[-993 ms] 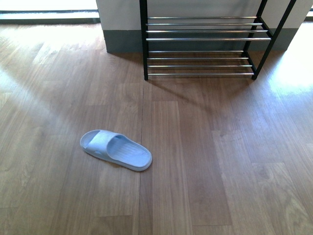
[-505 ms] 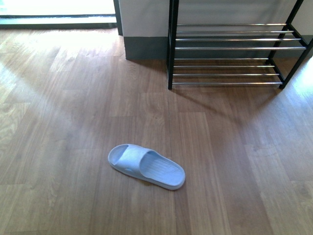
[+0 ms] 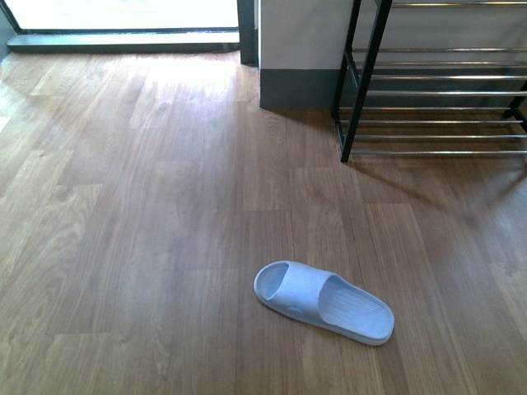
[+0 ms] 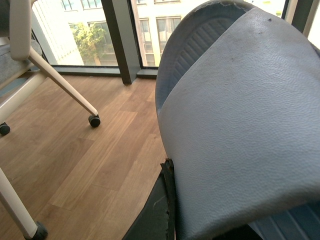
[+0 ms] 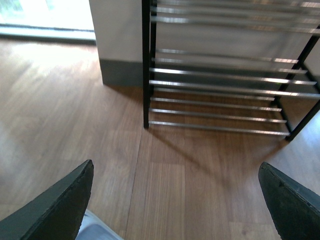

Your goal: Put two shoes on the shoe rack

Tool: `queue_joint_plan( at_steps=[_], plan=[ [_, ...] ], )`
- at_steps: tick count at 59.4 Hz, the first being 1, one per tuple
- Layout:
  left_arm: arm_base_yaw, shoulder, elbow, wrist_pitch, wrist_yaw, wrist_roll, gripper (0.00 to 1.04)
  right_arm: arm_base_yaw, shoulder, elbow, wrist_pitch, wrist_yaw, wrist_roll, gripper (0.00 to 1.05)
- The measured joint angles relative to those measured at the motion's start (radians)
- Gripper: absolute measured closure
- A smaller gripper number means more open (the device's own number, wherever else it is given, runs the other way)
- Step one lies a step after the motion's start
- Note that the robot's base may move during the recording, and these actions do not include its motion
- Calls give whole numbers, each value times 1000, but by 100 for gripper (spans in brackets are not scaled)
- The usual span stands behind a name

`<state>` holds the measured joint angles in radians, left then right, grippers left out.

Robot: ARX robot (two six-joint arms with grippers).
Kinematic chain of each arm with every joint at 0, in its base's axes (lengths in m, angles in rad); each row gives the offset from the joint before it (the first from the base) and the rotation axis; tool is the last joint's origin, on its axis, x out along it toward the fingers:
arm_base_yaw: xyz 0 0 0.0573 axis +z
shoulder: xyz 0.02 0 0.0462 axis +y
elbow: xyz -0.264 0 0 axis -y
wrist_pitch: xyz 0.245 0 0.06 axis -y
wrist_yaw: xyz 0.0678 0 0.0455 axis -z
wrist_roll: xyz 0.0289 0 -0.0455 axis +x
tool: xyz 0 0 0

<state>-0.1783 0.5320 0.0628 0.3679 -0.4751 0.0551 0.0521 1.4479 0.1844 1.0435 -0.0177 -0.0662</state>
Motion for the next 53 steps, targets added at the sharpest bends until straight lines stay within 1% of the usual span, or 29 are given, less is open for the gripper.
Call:
queue_joint_plan(
  at_steps=[4, 10, 12, 14, 16, 19, 22, 27, 36, 43, 50, 53],
  plan=[
    [0, 0, 0, 0, 0, 0, 103, 8, 259, 96, 46, 19, -19, 9],
    [0, 0, 0, 0, 0, 0, 103, 25, 534, 200, 47, 19, -29, 9],
    [0, 0, 0, 0, 0, 0, 103, 30, 604, 225, 42, 17, -34, 9],
    [0, 0, 0, 0, 0, 0, 103, 31, 664, 248, -12, 5, -34, 9],
    [0, 0, 0, 0, 0, 0, 103, 32, 678, 248, -60, -12, -34, 9],
    [0, 0, 0, 0, 0, 0, 103, 31, 669, 252, -115, -68, -36, 9],
    [0, 0, 0, 0, 0, 0, 103, 26, 663, 257, -127, -103, -36, 9],
    [0, 0, 0, 0, 0, 0, 103, 20, 653, 271, -187, -160, -36, 9],
    [0, 0, 0, 0, 0, 0, 103, 19, 647, 276, -234, -162, -44, 9],
    [0, 0, 0, 0, 0, 0, 103, 19, 642, 278, -238, -159, -44, 9],
    [0, 0, 0, 0, 0, 0, 103, 19, 641, 277, -210, -158, -56, 9],
    [0, 0, 0, 0, 0, 0, 103, 19, 641, 273, -179, -135, -58, 9]
  ],
)
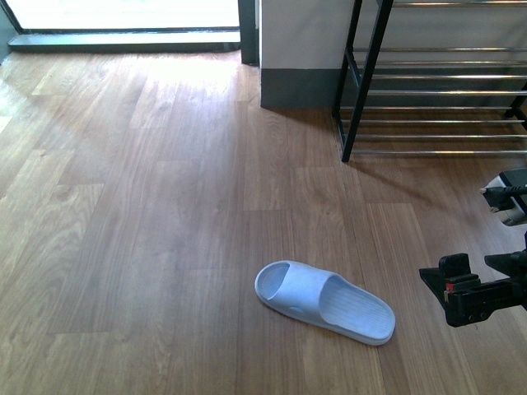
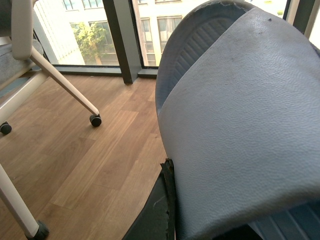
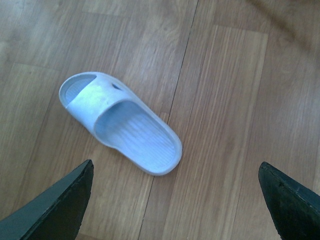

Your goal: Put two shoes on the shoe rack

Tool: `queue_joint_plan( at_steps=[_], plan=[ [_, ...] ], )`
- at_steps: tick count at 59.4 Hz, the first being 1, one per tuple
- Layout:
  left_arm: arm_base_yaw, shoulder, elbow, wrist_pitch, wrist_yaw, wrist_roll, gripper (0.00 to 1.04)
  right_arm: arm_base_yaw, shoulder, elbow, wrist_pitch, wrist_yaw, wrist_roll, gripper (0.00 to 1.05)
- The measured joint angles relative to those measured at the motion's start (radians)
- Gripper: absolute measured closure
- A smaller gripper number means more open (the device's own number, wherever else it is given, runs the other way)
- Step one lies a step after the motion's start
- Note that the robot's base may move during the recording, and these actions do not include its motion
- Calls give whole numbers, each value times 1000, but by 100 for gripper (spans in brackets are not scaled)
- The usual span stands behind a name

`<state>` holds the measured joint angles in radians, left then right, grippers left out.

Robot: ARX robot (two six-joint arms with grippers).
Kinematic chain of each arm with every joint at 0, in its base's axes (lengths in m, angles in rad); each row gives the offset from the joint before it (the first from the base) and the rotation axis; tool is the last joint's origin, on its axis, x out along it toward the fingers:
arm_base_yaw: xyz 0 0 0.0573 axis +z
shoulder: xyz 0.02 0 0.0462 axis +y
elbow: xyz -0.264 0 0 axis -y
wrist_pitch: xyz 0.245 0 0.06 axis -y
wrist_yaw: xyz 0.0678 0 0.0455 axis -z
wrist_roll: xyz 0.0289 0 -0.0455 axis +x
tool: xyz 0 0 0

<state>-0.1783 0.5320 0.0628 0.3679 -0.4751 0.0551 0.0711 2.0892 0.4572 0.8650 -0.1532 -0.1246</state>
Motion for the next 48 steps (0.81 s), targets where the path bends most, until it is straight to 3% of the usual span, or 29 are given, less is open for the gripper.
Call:
queue_joint_plan(
  at_steps=[34, 36, 42, 48],
  plan=[
    [0, 0, 0, 0, 0, 0, 103, 0, 0, -4, 24, 18, 0, 9],
    [0, 0, 0, 0, 0, 0, 103, 1, 11, -8, 51, 32, 0, 9],
    [0, 0, 0, 0, 0, 0, 103, 11, 158, 7, 373, 130, -2, 9],
    [0, 0, 0, 0, 0, 0, 103, 35, 251, 98, 370, 139, 7, 9]
  ],
)
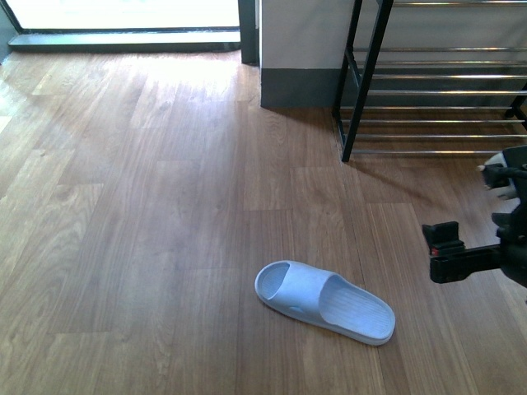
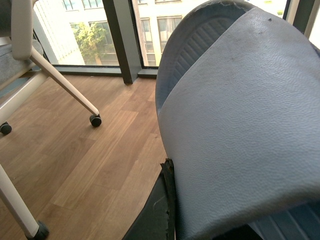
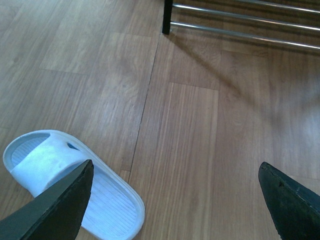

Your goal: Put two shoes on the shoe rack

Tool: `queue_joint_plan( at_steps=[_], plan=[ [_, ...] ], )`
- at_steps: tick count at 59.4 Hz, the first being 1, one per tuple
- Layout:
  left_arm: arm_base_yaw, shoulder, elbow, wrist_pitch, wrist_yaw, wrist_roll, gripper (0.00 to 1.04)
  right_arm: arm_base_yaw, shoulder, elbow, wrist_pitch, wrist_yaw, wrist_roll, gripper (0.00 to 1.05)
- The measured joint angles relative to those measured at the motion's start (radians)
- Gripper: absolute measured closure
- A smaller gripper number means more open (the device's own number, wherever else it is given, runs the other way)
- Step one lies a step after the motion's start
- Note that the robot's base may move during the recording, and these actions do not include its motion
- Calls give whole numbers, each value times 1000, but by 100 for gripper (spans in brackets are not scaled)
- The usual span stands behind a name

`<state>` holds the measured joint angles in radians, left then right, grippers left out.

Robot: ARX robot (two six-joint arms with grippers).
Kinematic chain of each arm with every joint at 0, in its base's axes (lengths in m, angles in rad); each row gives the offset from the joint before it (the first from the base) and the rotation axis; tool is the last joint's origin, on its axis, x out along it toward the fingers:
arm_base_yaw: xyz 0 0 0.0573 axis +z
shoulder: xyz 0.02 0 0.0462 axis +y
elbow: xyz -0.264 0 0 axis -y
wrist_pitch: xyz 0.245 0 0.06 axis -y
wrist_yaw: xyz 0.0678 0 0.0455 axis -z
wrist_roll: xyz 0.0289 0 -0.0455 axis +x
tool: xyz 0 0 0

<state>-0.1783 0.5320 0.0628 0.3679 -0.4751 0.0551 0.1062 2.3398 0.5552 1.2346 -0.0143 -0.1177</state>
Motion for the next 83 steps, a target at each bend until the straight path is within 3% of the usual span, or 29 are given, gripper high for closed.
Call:
queue_joint_plan(
  at_steps=[7, 16, 32, 52, 67, 83],
  plan=[
    [0, 0, 0, 0, 0, 0, 103, 26, 79, 117, -74, -24, -1, 9],
    [0, 0, 0, 0, 0, 0, 103, 26, 209, 285, -233, -168, 11, 9],
    [0, 0, 0, 0, 0, 0, 103, 46, 478, 529, -325, -270, -66, 9],
    [0, 0, 0, 0, 0, 0, 103, 109, 513, 549, -380, -507, -67, 9],
    [0, 0, 0, 0, 0, 0, 103, 123, 554, 606, -426, -499, -75, 9],
    [0, 0, 0, 0, 0, 0, 103, 145, 583, 694, -579, -477, -103, 9]
  ],
)
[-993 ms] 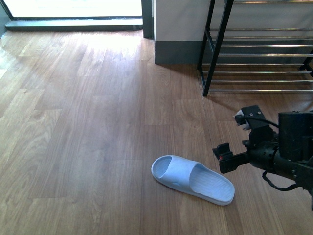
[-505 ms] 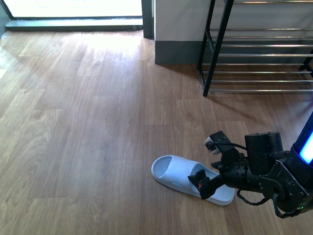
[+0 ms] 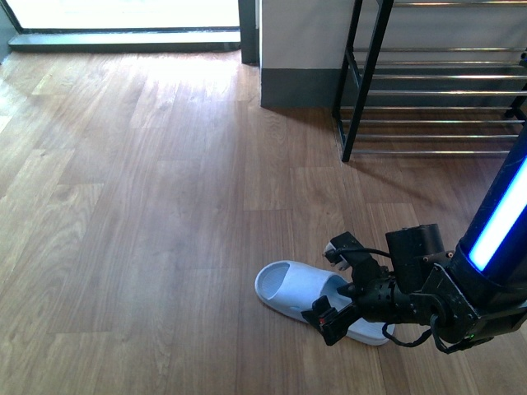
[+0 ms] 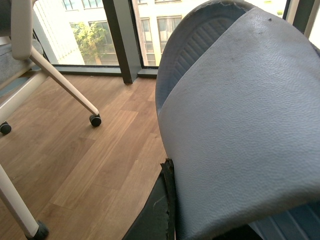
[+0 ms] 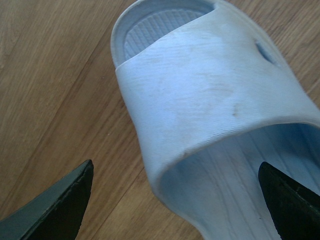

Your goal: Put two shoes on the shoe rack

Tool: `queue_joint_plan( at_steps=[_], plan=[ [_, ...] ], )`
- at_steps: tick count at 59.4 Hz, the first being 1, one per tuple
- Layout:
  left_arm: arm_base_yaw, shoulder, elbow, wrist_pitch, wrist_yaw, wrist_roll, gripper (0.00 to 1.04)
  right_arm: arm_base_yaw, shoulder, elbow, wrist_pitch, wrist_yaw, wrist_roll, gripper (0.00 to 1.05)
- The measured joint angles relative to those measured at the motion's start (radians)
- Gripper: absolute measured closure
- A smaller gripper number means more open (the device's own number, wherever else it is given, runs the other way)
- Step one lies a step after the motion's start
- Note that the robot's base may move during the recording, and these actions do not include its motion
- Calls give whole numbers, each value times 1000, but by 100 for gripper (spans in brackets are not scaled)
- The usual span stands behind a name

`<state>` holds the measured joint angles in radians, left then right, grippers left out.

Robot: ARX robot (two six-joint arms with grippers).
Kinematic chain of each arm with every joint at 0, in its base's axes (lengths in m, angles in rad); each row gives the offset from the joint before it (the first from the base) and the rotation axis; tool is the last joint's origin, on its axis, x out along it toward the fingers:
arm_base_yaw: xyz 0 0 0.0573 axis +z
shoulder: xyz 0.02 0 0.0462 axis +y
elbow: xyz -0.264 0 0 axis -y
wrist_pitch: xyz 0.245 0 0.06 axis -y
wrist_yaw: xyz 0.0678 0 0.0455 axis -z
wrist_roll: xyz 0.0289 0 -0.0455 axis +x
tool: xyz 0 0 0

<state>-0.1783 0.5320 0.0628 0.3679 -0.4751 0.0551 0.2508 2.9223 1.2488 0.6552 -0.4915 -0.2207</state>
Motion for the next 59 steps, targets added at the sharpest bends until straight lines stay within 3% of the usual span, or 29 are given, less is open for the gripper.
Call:
queue_joint_plan(
  at_steps=[15, 32, 59],
  plan=[
    [0, 0, 0, 0, 0, 0, 103, 5, 8, 30, -42, -40, 17, 9],
    [0, 0, 0, 0, 0, 0, 103, 11, 15, 55, -126, -31, -109, 10],
    [0, 0, 0, 0, 0, 0, 103, 13, 15, 50, -85, 17, -135, 70]
  ],
)
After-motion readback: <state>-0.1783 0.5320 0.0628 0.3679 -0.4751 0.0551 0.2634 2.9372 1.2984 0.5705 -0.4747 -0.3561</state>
